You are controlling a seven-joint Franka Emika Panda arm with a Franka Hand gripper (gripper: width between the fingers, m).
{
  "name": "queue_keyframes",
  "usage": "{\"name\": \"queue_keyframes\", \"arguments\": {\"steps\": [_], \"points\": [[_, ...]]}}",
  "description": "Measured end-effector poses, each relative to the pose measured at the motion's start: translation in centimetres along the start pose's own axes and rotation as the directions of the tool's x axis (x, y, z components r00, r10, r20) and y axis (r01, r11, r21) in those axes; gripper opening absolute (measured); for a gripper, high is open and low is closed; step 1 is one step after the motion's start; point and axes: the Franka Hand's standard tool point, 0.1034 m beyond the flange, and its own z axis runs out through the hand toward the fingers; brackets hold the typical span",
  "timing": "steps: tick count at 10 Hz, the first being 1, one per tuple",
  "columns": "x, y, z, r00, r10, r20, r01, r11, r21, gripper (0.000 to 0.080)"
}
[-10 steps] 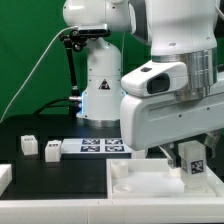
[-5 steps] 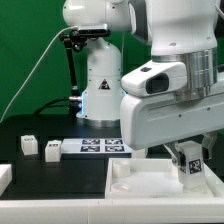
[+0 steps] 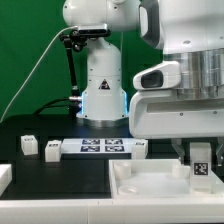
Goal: Assemble one leg
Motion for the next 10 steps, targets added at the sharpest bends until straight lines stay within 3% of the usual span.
{"name": "queue_keyframes", "arguments": {"steps": [3,6,7,8,9,10], "points": [[0.1,0.21,0.01,0.946,0.324,-0.014,-0.325,0.946,-0.012,0.029],[0.1,0.35,0.02,0.878,0.479,-0.005,-0.479,0.877,-0.013,0.029],[0.03,0.27,0.03,0.882,0.471,-0.004,-0.471,0.882,-0.013,0.0347],[0.02,0.26,0.04,0.909,0.416,-0.003,-0.416,0.909,-0.013,0.0513],[-0.07,0.07,0.0,0.94,0.342,-0.002,-0.342,0.94,-0.012,0.0513],[-0.21,-0.15,0.0,0.968,0.253,-0.001,-0.253,0.967,-0.01,0.0635]]}}
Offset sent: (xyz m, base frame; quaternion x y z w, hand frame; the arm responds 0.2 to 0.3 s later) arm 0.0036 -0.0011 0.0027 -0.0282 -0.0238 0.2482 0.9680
